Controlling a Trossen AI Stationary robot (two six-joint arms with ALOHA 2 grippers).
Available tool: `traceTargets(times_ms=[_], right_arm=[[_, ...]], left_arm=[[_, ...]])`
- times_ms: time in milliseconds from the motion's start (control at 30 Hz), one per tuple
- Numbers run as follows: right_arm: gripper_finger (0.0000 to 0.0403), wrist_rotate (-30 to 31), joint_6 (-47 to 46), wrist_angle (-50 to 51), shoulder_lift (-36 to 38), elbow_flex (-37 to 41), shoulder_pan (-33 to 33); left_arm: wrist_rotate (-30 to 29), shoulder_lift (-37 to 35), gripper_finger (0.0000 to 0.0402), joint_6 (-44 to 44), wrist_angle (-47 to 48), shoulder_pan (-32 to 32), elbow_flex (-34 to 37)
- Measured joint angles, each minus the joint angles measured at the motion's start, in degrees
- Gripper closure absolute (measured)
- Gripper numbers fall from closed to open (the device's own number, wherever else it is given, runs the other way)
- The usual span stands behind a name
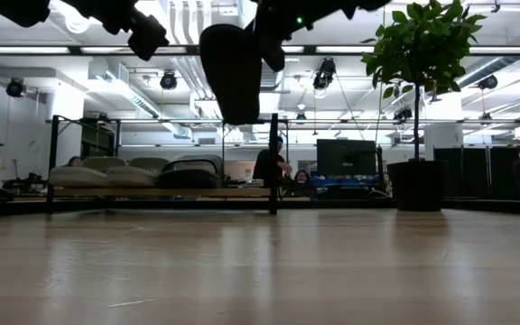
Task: Pick and place slides into the shelf
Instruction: Put the black slides on the shelf
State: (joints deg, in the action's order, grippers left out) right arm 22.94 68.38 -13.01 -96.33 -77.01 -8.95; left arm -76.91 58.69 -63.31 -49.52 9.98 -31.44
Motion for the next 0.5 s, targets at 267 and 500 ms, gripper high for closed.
traceTargets(times_ms=[267,500], right_arm=[[0.0392,-0.8,3.3,-17.6,0.0,11.8,0.0],[0.0392,-1.1,3.8,-33.0,-1.3,20.9,0.0]], left_arm=[[-0.1,-0.3,0.0198,0.0,0.0,0.0,0.0],[-0.1,0.0,0.0198,0.0,0.0,0.0,0.0]])
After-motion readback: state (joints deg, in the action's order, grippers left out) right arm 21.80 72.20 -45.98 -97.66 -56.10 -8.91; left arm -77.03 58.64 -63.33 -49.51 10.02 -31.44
